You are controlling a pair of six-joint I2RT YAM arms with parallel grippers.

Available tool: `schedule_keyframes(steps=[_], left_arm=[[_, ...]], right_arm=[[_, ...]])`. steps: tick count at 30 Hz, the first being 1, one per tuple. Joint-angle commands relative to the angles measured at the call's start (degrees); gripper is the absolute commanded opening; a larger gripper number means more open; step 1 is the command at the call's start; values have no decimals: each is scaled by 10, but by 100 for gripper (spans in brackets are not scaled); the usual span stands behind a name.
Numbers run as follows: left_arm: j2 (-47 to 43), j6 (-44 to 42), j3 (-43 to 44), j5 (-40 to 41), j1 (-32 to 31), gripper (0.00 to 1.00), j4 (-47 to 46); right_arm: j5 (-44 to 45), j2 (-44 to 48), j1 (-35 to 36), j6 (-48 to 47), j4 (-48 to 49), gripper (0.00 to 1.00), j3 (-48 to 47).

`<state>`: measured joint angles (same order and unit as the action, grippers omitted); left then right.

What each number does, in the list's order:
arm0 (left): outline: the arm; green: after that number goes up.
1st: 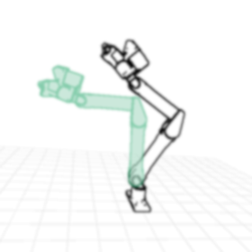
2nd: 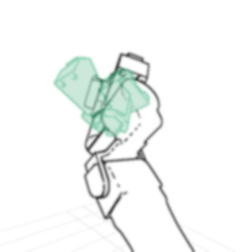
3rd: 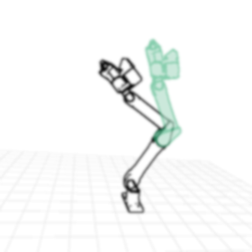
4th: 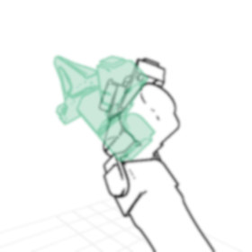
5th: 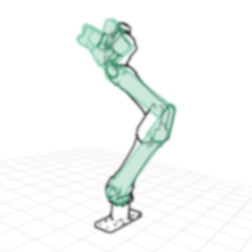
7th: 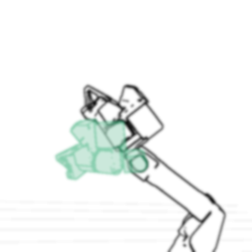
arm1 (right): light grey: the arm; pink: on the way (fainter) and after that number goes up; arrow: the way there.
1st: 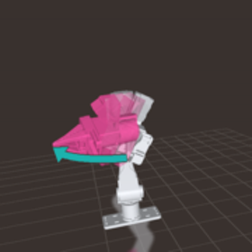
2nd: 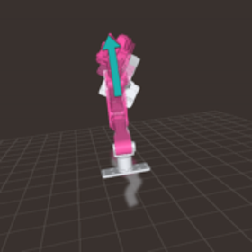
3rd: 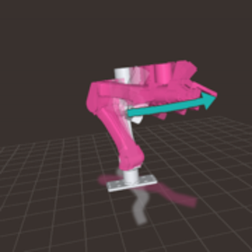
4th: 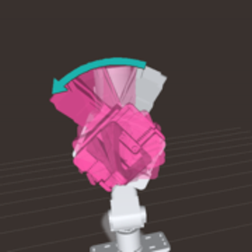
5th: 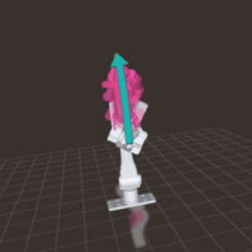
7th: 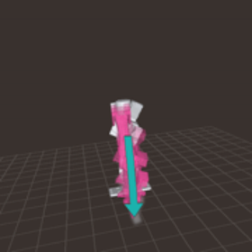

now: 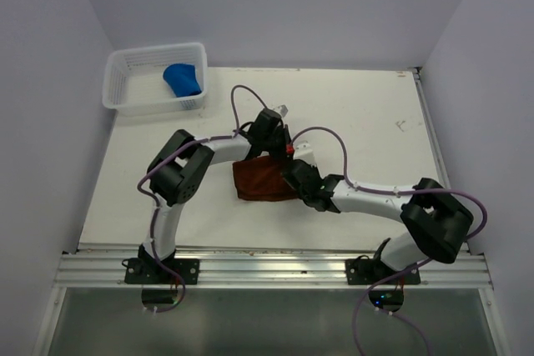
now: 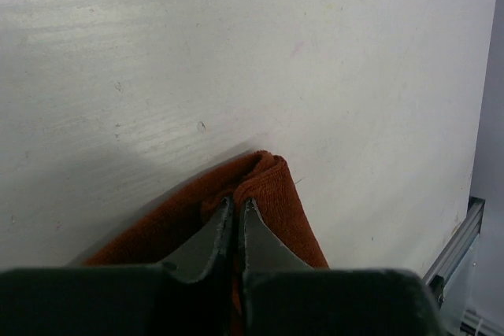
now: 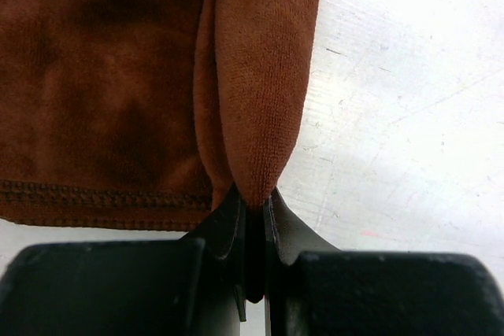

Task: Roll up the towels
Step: Roll the towel

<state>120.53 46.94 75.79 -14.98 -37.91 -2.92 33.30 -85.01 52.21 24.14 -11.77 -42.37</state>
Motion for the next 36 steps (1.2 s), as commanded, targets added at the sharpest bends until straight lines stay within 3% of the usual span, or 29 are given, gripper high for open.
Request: schedule_keyframes(steps=[1, 5, 12, 18, 24, 27, 31, 36], left_arm=[[10, -17, 16, 21, 9, 0, -18], [2, -9, -2, 20, 18, 0, -44], [-16, 44, -100, -53, 62, 0, -254], [-22, 25, -119, -82, 72, 0, -302], [-9, 18, -132, -117, 84, 0, -331], [-12, 1, -134, -111, 85, 0, -311], [-21, -18, -144, -78, 85, 0, -273], [-14, -25, -160, -61, 85, 0, -283]], right_arm=[[69, -11, 25, -11, -14, 0, -34], [125, -41, 66, -21, -44, 0, -58], [207, -129, 130, -53, -92, 0, -119], [254, -214, 166, -78, -152, 0, -173], [251, -249, 180, -117, -151, 0, -184], [244, -268, 183, -133, -156, 8, -210], [211, -278, 184, -158, -153, 27, -235], [158, -226, 184, -145, -135, 46, -215]])
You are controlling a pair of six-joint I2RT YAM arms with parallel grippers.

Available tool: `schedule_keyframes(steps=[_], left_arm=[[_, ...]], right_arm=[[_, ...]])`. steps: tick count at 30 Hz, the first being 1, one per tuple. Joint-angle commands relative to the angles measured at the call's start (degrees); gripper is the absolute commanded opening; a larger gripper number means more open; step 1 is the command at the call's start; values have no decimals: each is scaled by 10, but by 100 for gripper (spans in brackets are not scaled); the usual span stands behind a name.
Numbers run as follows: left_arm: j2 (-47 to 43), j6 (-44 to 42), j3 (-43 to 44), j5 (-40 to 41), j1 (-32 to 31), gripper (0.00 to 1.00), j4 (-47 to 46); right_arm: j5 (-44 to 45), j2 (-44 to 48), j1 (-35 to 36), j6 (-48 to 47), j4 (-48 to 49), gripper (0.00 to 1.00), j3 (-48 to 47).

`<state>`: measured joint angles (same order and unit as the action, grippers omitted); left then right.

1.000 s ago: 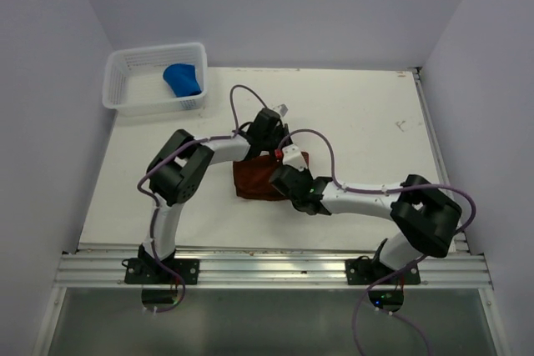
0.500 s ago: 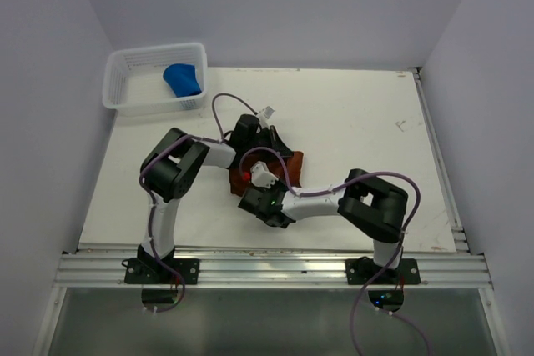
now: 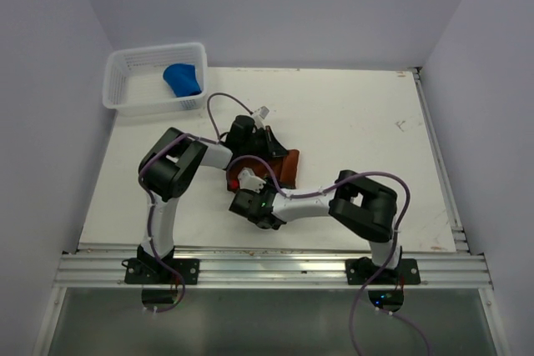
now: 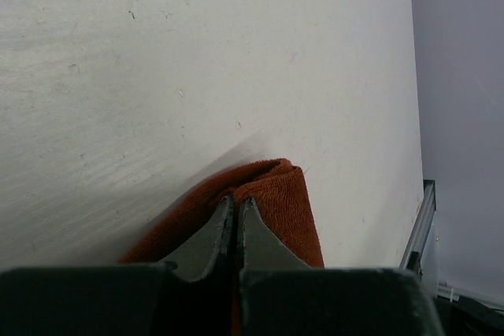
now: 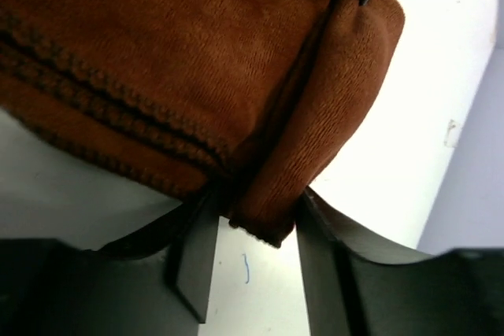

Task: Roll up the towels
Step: Roll the towel

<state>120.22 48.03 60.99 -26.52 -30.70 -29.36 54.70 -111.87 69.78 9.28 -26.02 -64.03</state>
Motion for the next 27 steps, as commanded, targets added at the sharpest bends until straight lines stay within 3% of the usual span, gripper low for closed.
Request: schedule_keyframes(steps=[1, 6, 13, 21, 27], left_arm=[[-9, -35, -13, 53, 13, 0, -22], [-9, -36, -28, 53, 13, 0, -45], [-30, -57, -55, 66, 13, 0, -65], [-56, -55, -102, 83, 13, 0, -129], [-66, -46, -138, 90, 13, 0, -183]], right_arm=[[-65, 70, 8, 19, 8, 49, 5], [-106, 174, 7, 71, 29, 58, 57], [-171, 310, -21, 167, 86, 64, 142], [-385, 435, -219, 314, 227, 63, 276], [-510, 428, -313, 430, 341, 64, 326]])
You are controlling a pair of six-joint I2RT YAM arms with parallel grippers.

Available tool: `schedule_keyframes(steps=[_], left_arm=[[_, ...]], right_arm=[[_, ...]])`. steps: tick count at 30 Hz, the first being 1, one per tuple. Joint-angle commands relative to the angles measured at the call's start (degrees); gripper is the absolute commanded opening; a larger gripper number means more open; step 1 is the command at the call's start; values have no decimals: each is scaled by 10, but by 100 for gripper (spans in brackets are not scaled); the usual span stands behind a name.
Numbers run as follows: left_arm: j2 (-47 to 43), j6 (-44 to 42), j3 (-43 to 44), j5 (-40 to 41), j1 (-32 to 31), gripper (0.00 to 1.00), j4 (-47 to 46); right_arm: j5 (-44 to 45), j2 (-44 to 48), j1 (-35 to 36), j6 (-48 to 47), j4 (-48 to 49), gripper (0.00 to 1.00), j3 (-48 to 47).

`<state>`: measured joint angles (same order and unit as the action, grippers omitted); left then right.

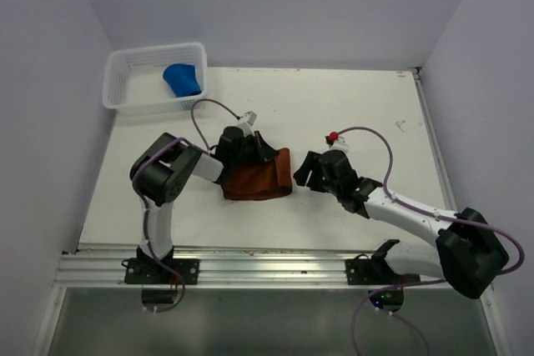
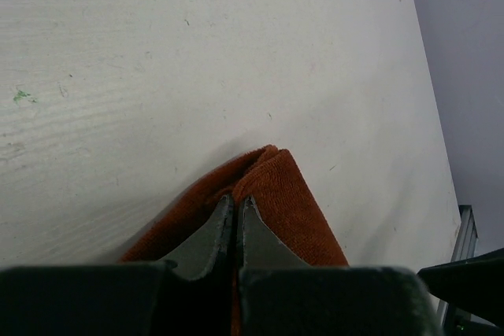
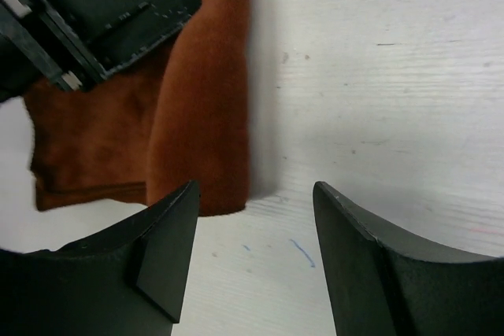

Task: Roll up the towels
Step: Roll the towel

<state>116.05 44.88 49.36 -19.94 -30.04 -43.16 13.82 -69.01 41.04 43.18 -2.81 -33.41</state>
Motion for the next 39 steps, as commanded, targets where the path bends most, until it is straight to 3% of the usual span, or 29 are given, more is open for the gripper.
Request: schedule_keyframes(steps=[1, 15, 25, 29, 36, 39], left_arm=[[-24, -14, -23, 25, 6, 0, -45], [-29, -14, -31, 33, 6, 0, -47], [-31, -12, -37, 39, 6, 0, -49], [-36, -15, -37, 45, 6, 0, -43], [-42, -16, -40, 49, 6, 0, -38], [-47, -18, -43, 52, 6, 0, -35]], right_arm=[[-113, -12, -31, 115, 124, 64, 25], [-163, -115, -38, 121, 191, 64, 26], [-139, -166, -11, 75, 165, 62, 15], [-99, -178, 14, 46, 99, 59, -14], [-52, -217, 39, 15, 58, 41, -38], [-34, -229, 46, 4, 44, 27, -46]])
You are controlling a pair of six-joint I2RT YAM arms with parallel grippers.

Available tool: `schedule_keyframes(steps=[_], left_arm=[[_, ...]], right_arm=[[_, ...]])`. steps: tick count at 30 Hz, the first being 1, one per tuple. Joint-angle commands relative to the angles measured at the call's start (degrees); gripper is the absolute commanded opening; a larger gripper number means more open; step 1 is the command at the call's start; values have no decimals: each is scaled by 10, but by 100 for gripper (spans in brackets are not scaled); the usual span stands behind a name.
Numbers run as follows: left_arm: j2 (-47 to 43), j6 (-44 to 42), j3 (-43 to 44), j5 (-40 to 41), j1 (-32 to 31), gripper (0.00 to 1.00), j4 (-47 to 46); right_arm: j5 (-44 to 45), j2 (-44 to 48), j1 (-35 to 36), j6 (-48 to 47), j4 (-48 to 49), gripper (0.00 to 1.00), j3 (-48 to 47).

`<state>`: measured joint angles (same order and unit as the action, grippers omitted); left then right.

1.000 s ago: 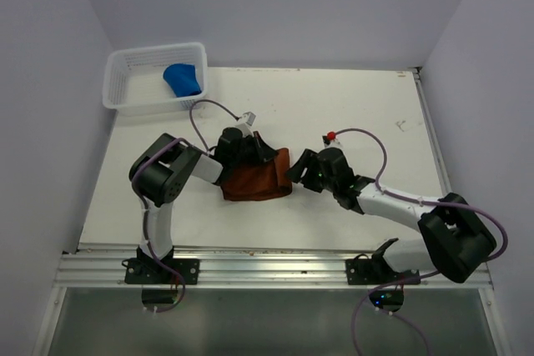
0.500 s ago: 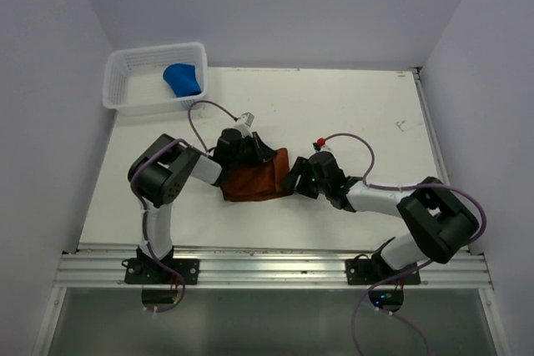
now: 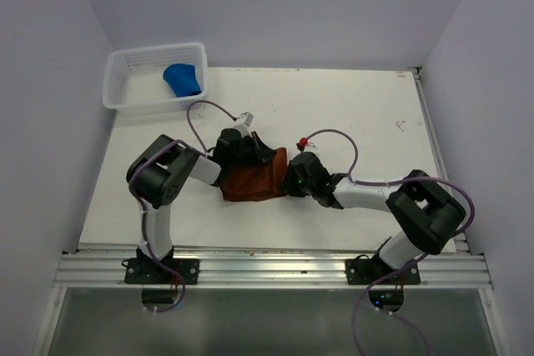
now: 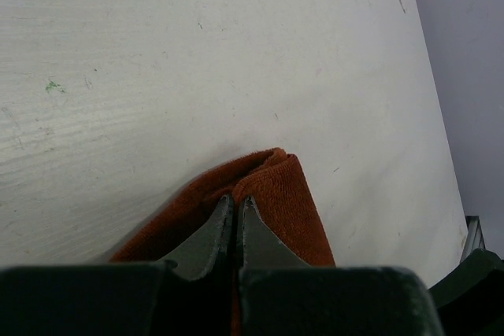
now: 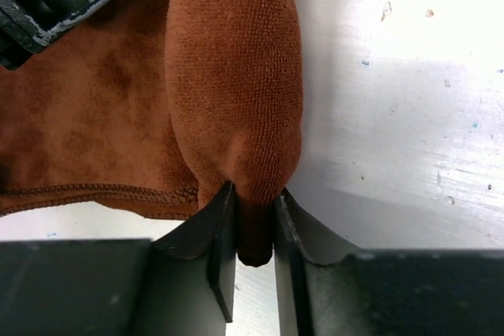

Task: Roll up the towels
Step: Roll the towel

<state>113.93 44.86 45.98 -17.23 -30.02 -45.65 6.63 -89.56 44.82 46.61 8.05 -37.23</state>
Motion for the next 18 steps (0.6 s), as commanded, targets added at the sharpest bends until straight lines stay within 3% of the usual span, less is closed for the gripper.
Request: schedule_keyframes(steps=[1, 6, 7, 8, 11, 14, 18], left_arm=[[-27, -19, -7, 26, 7, 0, -5], [-42, -24, 2, 29, 8, 2, 23], [-44, -25, 4, 32, 8, 9, 34], [-50, -26, 10, 31, 9, 24, 40], [-63, -25, 23, 22, 14, 37, 61], [-76, -21, 38, 15, 22, 49, 90], [-82, -7, 69, 14, 31, 54, 169]], right_arm=[[48, -23, 11, -32, -71, 21, -10], [80, -9, 19, -65, -116, 5, -42], [87, -7, 20, -71, -126, 3, -49], [92, -6, 20, -77, -147, 1, -63], [96, -14, 20, -101, -193, 0, -98], [99, -14, 21, -108, -209, 0, -105], [115, -11, 22, -118, -221, 0, -108]])
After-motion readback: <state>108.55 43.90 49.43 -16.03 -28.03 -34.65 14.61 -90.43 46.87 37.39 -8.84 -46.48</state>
